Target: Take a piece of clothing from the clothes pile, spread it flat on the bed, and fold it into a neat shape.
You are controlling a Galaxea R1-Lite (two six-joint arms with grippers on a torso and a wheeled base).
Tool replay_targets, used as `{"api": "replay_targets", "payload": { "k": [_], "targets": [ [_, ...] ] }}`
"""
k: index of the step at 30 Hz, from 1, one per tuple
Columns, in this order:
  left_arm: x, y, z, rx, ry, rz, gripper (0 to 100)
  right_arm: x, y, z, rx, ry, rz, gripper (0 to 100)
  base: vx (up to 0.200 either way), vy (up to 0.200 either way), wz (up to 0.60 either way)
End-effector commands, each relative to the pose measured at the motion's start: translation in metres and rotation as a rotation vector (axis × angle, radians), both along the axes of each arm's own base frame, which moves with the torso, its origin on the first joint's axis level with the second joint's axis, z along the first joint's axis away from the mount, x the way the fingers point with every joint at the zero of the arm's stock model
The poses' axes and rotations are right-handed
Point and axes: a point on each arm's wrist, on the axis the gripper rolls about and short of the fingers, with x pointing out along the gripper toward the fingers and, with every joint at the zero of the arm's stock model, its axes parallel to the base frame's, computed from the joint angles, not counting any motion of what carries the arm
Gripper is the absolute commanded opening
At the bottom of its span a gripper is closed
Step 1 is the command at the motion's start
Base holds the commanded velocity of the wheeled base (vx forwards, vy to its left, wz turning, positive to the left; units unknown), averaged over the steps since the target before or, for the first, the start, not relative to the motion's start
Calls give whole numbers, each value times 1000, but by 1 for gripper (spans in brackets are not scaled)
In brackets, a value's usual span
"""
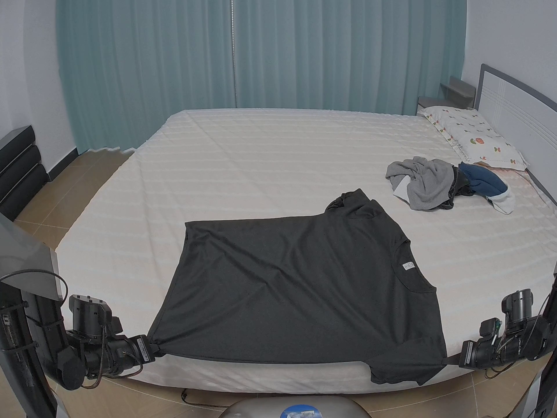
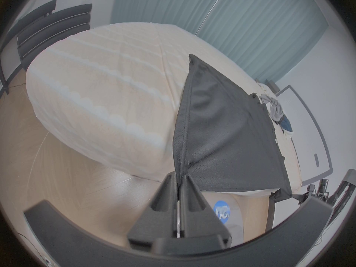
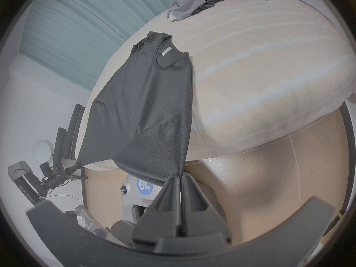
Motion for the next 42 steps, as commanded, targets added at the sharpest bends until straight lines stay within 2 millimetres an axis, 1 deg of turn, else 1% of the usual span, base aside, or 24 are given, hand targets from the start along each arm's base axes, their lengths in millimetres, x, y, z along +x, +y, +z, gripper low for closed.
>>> {"api": "replay_targets", "payload": {
  "k": [1, 7, 14, 19, 28, 37, 40, 42],
  "targets": [
    [-8, -1, 1, 11, 34, -20, 0, -6, 0, 4, -18, 2, -7, 0, 0, 0, 0],
    [-13, -1, 1, 49, 65, -62, 0, -11, 1, 6, -25, 29, -4, 0, 0, 0, 0],
    [-20, -1, 10, 65, 71, -86, 0, -23, 3, 12, -54, 66, 41, 0, 0, 0, 0],
    [-28, 0, 7, 118, 128, -158, 0, -29, 4, 16, -64, 66, 58, 0, 0, 0, 0],
    [-35, 1, 7, 148, 177, -199, 0, -43, 6, 24, -87, 84, 113, 0, 0, 0, 0],
    [-44, 1, 18, 165, 167, -227, 0, -45, 6, 25, -90, 85, 122, 0, 0, 0, 0],
    [-42, 2, 23, 161, 135, -218, 0, -42, 5, 26, -93, 63, 117, 0, 0, 0, 0],
    [-35, 2, 25, 153, 104, -207, 0, -35, 4, 29, -92, 16, 113, 0, 0, 0, 0]
  ]
}}
